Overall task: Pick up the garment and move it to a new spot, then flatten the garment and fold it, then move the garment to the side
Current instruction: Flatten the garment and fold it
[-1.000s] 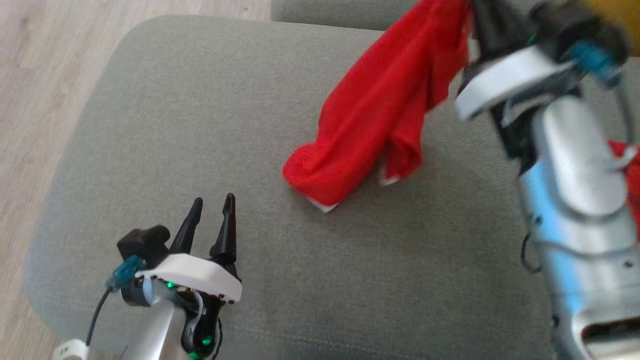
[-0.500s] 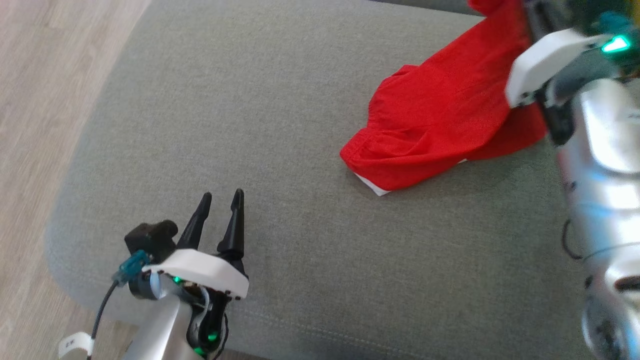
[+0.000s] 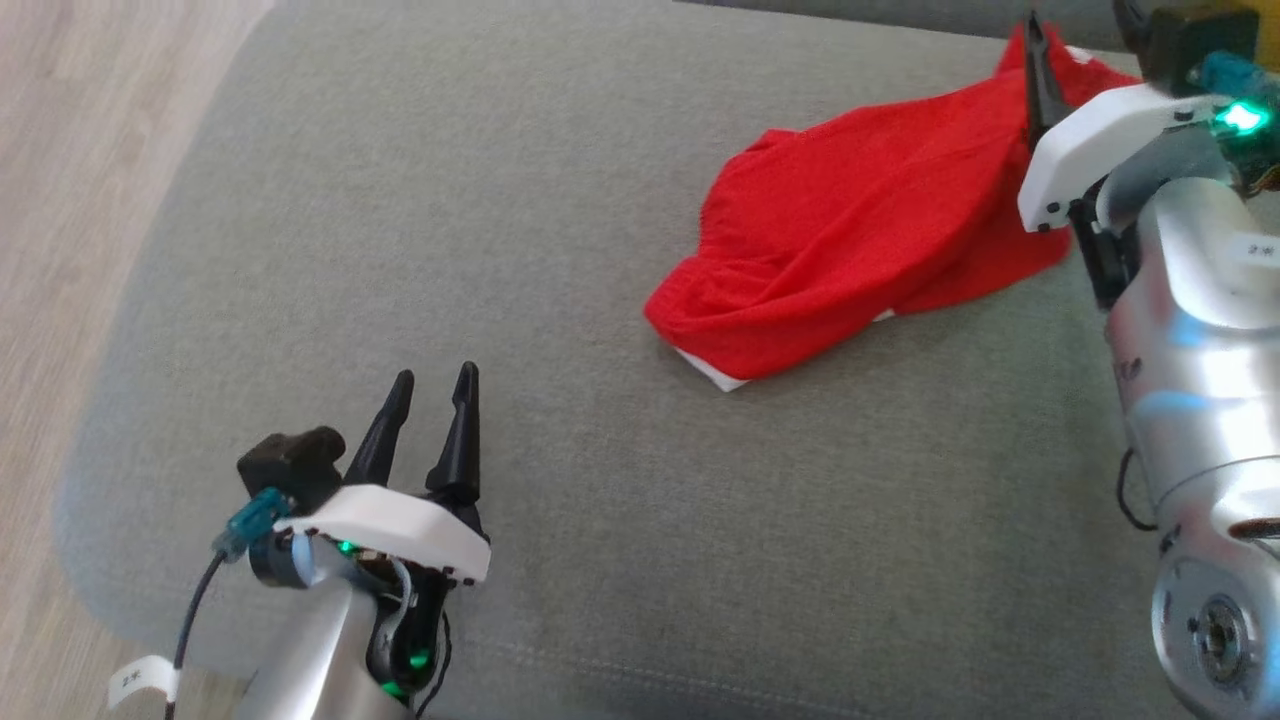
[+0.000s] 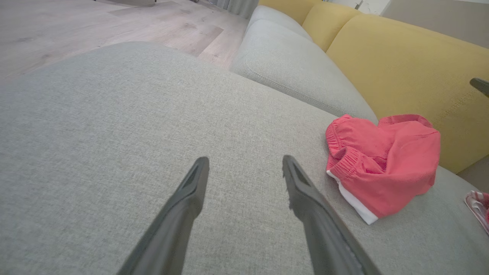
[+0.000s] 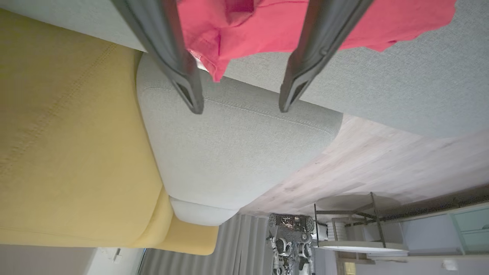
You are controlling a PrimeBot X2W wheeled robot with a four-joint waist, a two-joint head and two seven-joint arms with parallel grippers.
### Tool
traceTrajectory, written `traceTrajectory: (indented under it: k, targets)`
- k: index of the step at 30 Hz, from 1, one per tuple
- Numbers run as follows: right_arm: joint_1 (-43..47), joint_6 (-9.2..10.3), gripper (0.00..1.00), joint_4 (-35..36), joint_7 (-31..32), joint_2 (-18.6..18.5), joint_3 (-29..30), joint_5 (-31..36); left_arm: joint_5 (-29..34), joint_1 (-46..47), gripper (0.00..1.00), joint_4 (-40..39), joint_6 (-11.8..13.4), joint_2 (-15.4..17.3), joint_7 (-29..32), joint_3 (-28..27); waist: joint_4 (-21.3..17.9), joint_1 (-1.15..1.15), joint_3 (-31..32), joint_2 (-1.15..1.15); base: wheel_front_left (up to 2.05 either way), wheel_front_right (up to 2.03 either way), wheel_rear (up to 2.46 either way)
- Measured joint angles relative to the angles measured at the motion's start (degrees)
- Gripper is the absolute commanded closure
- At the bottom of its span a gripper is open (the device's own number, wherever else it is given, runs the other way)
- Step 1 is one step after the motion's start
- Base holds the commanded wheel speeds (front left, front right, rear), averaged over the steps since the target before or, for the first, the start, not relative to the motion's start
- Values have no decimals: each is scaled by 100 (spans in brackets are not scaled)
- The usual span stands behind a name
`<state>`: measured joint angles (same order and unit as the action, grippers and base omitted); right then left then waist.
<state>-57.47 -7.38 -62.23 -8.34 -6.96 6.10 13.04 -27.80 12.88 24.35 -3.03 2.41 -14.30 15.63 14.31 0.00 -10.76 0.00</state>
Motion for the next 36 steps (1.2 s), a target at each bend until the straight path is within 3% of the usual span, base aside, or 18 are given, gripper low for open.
traceTrajectory:
  k: [6, 12, 27, 33, 36]
  targets:
    - [187, 0, 0, -45, -402, 157, -151, -318, 56, -18, 0, -51, 1, 1, 0, -144, -322, 0, 247, 0, 0, 0, 0]
    - [801, 0, 0, 385, -546, 250, -369, -794, 107, -244, 0, -126, 8, 0, 0, -148, -599, 0, 496, 0, 0, 0, 0]
    - [4034, 0, 0, 3649, -368, 337, -549, -1604, 307, -457, 0, -257, -43, 12, 0, -116, -1293, 0, 782, 0, 0, 0, 0]
    - [4474, 0, 0, 4537, 32, 390, -668, -1861, 610, -245, 0, 103, -263, 153, 48, 345, -1562, 0, 679, 0, 0, 0, 0]
    - [4544, 0, 0, 4811, 141, 396, -705, -1870, 786, 82, 0, 407, -205, 265, 172, 423, -1686, 0, 623, 0, 0, 0, 0]
